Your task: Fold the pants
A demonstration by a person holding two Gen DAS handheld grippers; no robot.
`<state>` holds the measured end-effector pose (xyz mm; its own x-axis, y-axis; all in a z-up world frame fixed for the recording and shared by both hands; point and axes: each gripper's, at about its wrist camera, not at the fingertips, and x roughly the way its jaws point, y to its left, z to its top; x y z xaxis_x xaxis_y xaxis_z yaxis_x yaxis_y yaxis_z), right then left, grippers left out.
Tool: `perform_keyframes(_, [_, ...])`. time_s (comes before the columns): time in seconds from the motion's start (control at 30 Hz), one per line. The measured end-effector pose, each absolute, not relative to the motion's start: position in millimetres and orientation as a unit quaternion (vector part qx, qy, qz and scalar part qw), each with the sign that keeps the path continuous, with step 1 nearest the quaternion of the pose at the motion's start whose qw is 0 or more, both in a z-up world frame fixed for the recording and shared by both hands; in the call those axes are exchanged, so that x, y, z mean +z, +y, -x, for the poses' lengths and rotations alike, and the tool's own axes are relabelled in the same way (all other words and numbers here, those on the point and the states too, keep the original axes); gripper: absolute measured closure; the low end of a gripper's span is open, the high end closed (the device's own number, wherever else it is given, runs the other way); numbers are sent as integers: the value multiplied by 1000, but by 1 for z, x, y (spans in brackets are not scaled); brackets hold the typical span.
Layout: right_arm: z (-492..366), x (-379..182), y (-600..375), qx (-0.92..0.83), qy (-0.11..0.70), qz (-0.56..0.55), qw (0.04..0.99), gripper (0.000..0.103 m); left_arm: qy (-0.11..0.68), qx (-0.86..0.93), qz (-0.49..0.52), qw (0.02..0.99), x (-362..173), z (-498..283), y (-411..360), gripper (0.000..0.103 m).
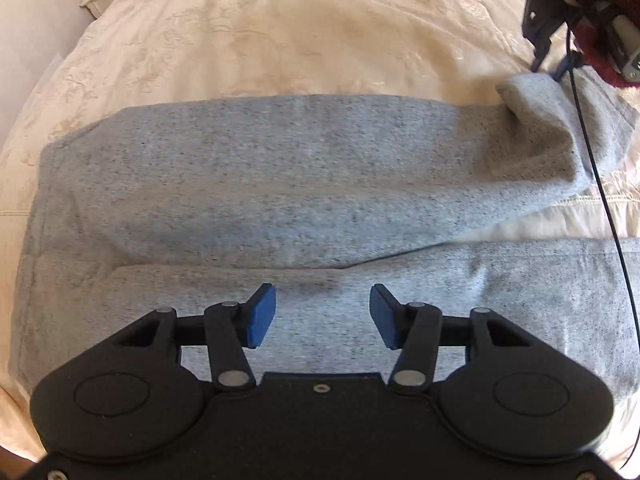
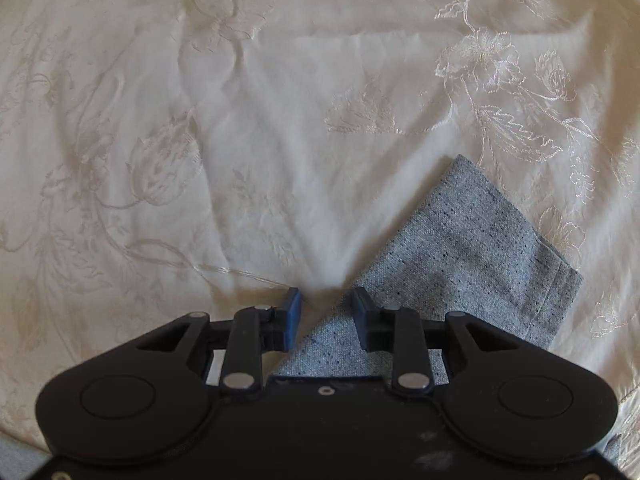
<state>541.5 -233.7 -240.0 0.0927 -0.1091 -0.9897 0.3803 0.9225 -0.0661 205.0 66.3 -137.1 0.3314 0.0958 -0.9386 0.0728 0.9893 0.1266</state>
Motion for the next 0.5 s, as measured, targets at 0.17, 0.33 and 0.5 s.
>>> perform_keyframes(0.17, [-512, -221, -260, -145, 626, -118, 757, 102, 576, 29, -52, 815, -134, -228, 94, 44])
perform_keyframes(0.33, [-457, -182, -332, -165, 575, -200, 776, 102, 561, 35, -40, 826, -127, -245, 107, 44])
perform_keyframes(0.5, [-380, -174, -376, -193, 547, -341, 740, 102, 552, 30, -9, 834, -119, -266, 112, 44])
